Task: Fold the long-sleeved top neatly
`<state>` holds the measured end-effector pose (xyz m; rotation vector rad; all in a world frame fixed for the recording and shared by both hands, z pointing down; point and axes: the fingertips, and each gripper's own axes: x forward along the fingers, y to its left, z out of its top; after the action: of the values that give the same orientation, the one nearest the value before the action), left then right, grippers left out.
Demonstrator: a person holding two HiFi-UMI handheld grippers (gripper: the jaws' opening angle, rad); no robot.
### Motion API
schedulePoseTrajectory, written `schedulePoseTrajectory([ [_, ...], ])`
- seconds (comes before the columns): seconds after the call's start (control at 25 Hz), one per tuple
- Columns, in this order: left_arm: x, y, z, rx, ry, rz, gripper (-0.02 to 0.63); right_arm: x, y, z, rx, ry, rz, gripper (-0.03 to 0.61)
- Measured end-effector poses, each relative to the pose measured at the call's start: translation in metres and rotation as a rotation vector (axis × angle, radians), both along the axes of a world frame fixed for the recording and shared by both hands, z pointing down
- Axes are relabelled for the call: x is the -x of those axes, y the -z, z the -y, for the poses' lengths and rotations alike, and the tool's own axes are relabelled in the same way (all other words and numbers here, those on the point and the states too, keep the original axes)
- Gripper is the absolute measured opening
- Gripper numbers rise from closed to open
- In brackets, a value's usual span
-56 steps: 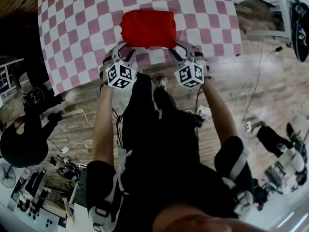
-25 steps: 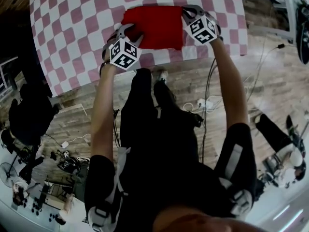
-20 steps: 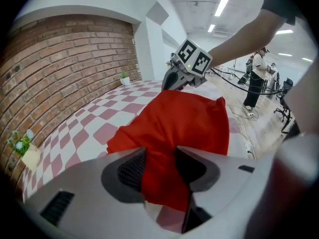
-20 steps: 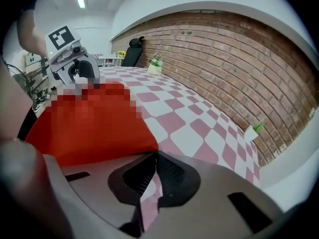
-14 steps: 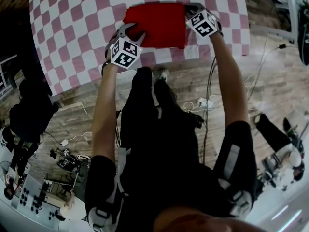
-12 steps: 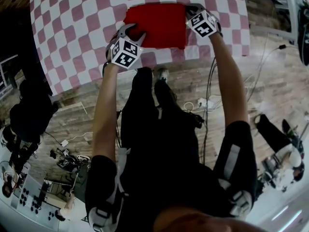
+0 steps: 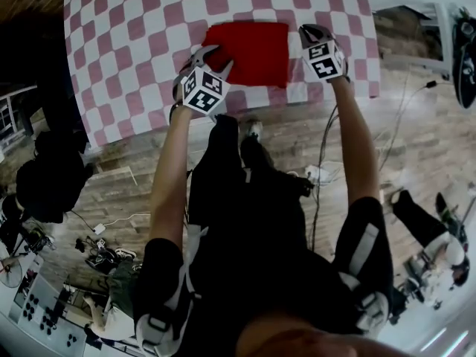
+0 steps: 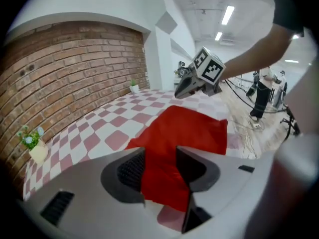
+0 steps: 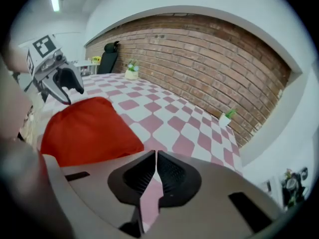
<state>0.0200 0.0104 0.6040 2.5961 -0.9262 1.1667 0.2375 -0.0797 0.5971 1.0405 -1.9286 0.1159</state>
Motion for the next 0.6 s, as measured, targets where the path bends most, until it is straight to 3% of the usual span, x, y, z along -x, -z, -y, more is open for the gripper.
schedulePoseTrajectory([
  [0.16, 0.007, 0.047, 0.006, -0.025, 0.046, -0.141, 0.184, 0.014, 0.048, -0.012, -0.03, -0.142, 0.202, 0.014],
  [0.36, 0.022, 0.112, 0.006, -0.091, 0.097, -0.283, 0.091, 0.044, 0.122, -0.036, -0.12, -0.286, 0.464, 0.01],
  [0.6, 0.04, 0.178, 0.01, -0.179, 0.19, -0.425, 0.013, 0.082, 0.19, -0.053, -0.193, -0.335, 0.598, 0.009],
])
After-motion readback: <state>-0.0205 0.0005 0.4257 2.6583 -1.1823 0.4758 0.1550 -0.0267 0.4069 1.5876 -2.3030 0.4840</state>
